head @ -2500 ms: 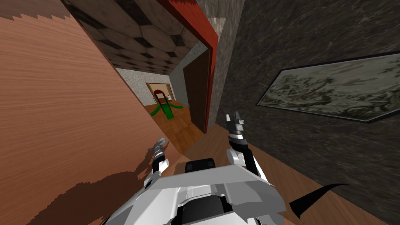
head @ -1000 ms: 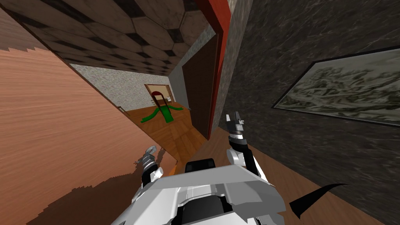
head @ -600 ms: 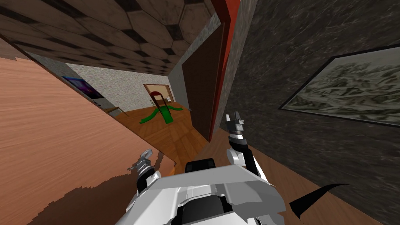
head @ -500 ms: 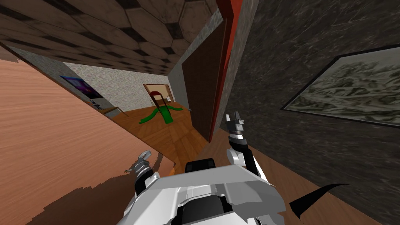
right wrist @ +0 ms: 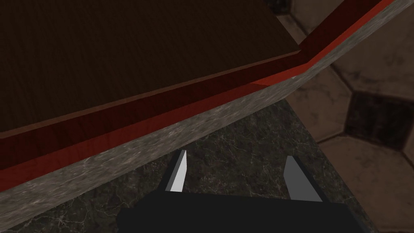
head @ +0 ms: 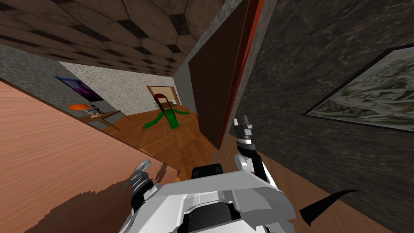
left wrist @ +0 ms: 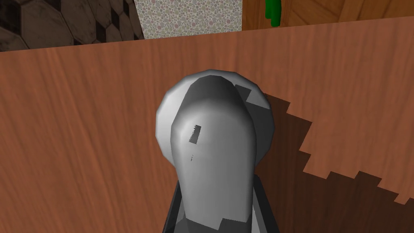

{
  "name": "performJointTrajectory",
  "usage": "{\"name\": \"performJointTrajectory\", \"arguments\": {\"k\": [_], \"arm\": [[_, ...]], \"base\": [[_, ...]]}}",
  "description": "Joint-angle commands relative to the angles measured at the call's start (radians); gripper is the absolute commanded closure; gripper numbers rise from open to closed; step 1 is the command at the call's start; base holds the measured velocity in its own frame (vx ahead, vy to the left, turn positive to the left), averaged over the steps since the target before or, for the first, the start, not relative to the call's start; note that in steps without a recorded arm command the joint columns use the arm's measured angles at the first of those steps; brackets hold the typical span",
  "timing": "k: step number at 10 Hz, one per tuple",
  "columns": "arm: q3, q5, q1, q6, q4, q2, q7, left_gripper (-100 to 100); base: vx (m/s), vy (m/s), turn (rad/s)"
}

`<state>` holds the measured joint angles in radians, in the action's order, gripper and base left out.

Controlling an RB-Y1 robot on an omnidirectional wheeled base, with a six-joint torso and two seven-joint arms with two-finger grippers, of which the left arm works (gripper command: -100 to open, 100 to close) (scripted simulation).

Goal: Push the door open

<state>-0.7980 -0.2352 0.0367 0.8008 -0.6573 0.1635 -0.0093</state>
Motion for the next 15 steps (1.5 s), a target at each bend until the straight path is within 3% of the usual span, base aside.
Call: {"name": "performJointTrajectory", "arguments": {"k": [1, 5, 8, 10, 12, 15], "arm": [[-0.021, -0.02, 0.029, 0.002, -0.003, 0.003, 0.001, 100], [-0.03, -0.03, 0.041, 0.001, -0.009, 0.004, 0.001, 100], [-0.057, -0.062, 0.077, -0.002, -0.028, 0.007, 0.001, 100], [-0.057, -0.062, 0.077, -0.002, -0.013, 0.007, 0.001, 100], [-0.071, -0.077, 0.095, -0.004, -0.037, 0.008, 0.001, 100], [-0.072, -0.081, 0.098, -0.006, -0.033, 0.005, 0.0, 100]], "base": [[0.114, 0.048, -0.018], [0.081, 0.023, 0.004], [0.19, 0.054, 0.017], [0.087, 0.043, 0.012], [0.05, 0.023, -0.012], [0.147, 0.016, 0.034]]}}
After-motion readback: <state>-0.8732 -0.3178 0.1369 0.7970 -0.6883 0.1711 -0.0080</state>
